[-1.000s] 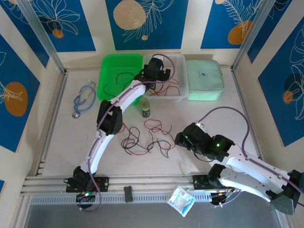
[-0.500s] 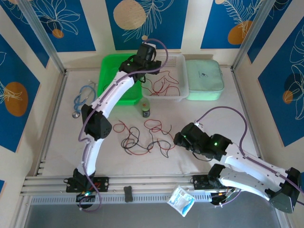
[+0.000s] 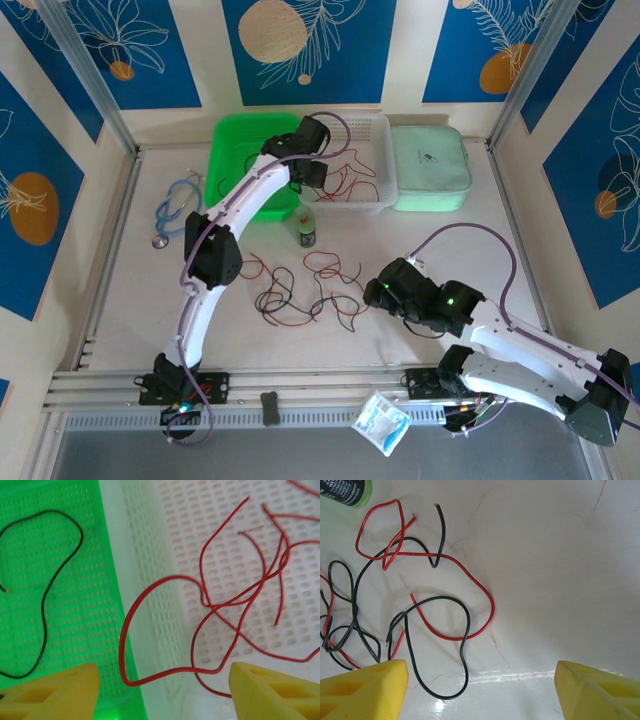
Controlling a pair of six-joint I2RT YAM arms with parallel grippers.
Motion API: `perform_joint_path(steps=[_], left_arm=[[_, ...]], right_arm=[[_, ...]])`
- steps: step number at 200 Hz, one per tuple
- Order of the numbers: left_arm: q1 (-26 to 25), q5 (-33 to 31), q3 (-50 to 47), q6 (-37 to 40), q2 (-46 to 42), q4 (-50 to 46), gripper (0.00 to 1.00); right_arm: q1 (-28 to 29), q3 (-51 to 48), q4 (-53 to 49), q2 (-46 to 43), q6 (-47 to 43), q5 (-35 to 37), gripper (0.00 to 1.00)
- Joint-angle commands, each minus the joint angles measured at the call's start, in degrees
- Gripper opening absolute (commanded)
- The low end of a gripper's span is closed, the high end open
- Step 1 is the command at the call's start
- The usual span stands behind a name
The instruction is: Untangle the cables
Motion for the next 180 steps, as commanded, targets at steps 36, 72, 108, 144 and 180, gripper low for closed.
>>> perform_joint_path(steps=[36, 72, 108, 144, 180], left_arm=[[1.67, -0.76, -4.62, -2.39, -0.42, 0.61, 0.66], [2.12, 0.65, -5.2, -2.17, 0.89, 3.77, 0.46], [2.04, 0.81, -6.56, -1.68, -1.34, 6.34, 0.34], [1.96, 0.22, -6.87, -0.37, -3.36, 7.93, 0.28], [1.56, 0.83, -6.87, 0.45, -3.4, 9.18, 0.14]], right_arm=[[0.17, 1.28, 0.81, 0.58, -0.83, -0.61, 0.77], [0.19, 1.35, 0.65, 0.51, -0.74, -0.61, 0.77], [0.19, 1.35, 0.47, 0.47, -0.56, -0.35, 0.77], [0.18, 1.35, 1.18, 0.83, -0.66, -0.56, 0.77], [0.37, 1.07, 1.17, 0.84, -0.3, -0.66, 0.77]])
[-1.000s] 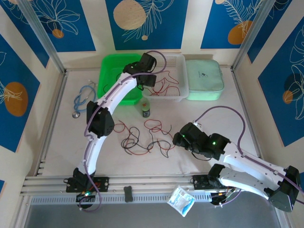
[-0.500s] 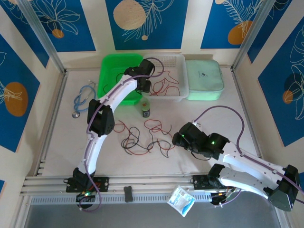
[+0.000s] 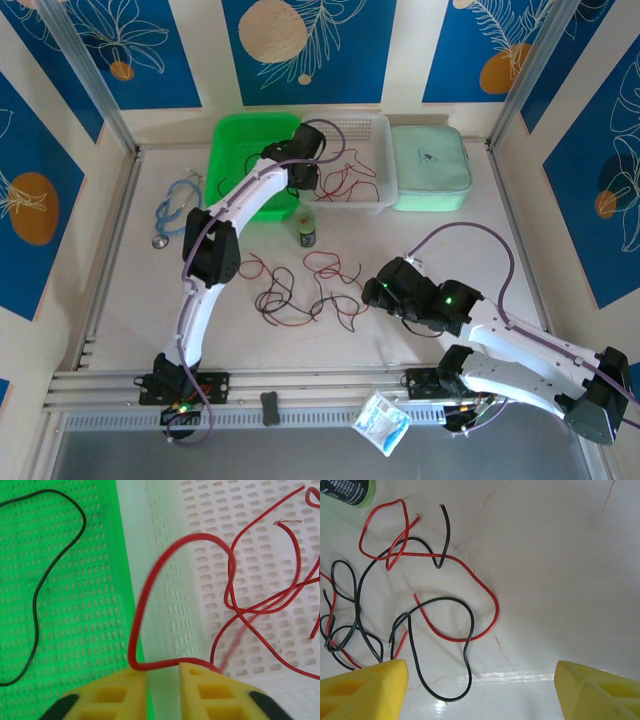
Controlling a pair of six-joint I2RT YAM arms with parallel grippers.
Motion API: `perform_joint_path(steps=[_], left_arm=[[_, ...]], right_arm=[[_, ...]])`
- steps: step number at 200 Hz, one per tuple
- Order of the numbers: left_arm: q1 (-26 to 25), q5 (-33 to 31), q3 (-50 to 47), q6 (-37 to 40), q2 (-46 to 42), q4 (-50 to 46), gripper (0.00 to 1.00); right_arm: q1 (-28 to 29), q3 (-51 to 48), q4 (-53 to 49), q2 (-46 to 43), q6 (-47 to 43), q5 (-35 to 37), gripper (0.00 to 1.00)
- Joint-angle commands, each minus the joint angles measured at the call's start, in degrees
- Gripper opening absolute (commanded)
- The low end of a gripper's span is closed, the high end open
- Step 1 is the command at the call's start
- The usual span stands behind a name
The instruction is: Untangle the cables
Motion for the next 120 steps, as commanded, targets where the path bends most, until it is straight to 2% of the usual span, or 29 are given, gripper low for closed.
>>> perform_joint_path(steps=[1, 63, 92, 120], left_arm=[[0.07, 0.59, -0.22, 1.18, -3.29, 1.93, 0.14], [-3.24, -0.27, 0.85, 4.84, -3.17, 5.22, 0.05], [-4.32, -3.2, 3.59, 5.86, -1.62, 3.41, 0.03], [-4.43, -6.21, 2.93, 4.92, -2.71, 2.07, 0.2]], right_arm=[[0.37, 1.04, 0.05, 0.25, 0.09, -0.37, 0.77], [0.34, 0.96, 0.48, 0.58, 0.03, -0.38, 0.77], [0.41, 0.73, 0.56, 0.49, 0.27, -0.48, 0.77], [0.38, 0.48, 1.06, 0.34, 0.35, -0.52, 0.77]])
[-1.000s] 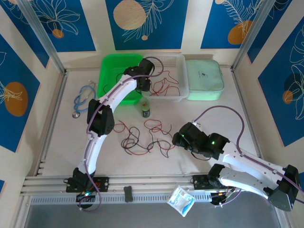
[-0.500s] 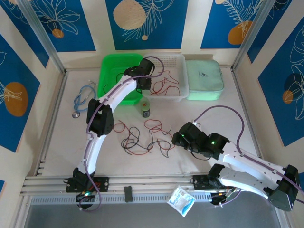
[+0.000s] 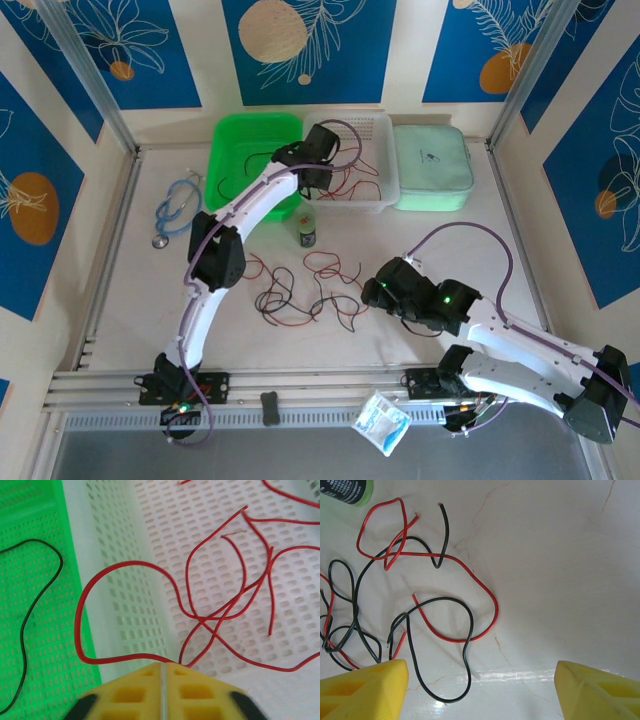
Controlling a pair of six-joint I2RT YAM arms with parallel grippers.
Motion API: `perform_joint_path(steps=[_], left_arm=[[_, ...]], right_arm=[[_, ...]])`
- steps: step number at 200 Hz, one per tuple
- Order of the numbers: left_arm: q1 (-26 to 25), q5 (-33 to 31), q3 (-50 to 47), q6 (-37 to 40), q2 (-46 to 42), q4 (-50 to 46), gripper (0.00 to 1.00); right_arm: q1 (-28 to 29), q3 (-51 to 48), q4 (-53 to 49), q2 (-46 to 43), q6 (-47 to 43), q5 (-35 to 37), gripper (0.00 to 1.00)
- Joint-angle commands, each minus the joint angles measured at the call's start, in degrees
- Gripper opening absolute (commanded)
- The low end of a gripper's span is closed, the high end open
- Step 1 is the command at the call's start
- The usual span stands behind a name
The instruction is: Untangle the cables
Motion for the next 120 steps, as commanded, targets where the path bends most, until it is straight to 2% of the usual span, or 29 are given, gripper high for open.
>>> perform_joint_path(steps=[1, 28, 55, 90, 120], left_arm=[[-0.28, -3.64, 1.25, 0.38, -2.58, -1.3, 0.2], [-0.29, -4.68, 0.51, 1.09, -4.14, -0.27, 0.39], [0.13, -7.12, 2.32, 1.23, -3.6, -1.32, 0.52], [2.21, -5.12, 3.96, 1.07, -1.16, -0.82, 0.53], [3.96, -2.67, 5.77, 1.88, 1.24, 0.29, 0.49]], right_arm=[[0.33, 0.48, 0.86, -0.23, 0.33, -0.52, 0.77], [0.38, 0.47, 1.19, 0.15, 0.12, -0.66, 0.77], [0.41, 0.41, 1.37, 0.31, 0.16, -0.81, 0.77], [0.4, 0.48, 1.35, 0.35, 0.17, -0.96, 0.77], [0.41, 0.9, 0.8, 0.28, 0.09, -0.67, 0.77]])
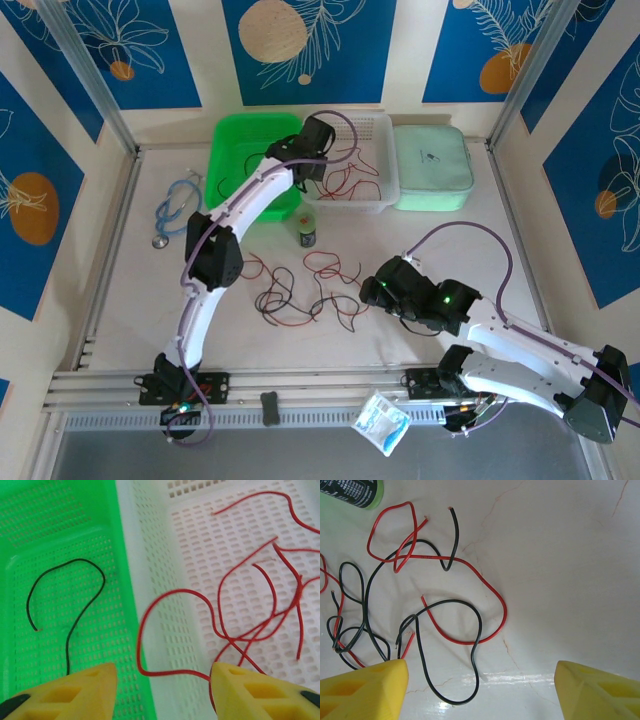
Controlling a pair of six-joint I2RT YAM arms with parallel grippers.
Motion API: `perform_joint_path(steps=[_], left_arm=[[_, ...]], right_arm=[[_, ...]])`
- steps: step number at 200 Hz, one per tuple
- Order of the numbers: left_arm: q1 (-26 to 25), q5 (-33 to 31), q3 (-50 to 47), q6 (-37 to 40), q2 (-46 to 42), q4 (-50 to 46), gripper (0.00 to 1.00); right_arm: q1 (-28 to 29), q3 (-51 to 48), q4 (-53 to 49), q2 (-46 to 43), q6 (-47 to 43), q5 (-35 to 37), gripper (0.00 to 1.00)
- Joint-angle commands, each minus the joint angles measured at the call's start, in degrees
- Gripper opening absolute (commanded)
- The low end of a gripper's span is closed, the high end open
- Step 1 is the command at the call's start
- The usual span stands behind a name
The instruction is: Untangle the cables
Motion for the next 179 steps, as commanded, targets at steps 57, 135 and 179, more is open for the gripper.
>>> perform_joint_path(steps=[57, 135, 179], left_arm=[[2.63, 5.14, 3.18, 2.08, 3.86, 1.89, 0.44], [2.65, 5.82, 3.01, 1.89, 5.65, 1.61, 0.36], [2.63, 5.79, 2.77, 1.88, 4.86, 1.97, 0.15]], right_arm=[[0.28, 1.38, -0.61, 1.09, 0.14, -0.48, 0.77], [0.35, 1.58, -0.35, 1.77, 0.0, -0.87, 0.77], [0.42, 1.38, -0.36, 1.46, 0.27, -0.79, 0.77]])
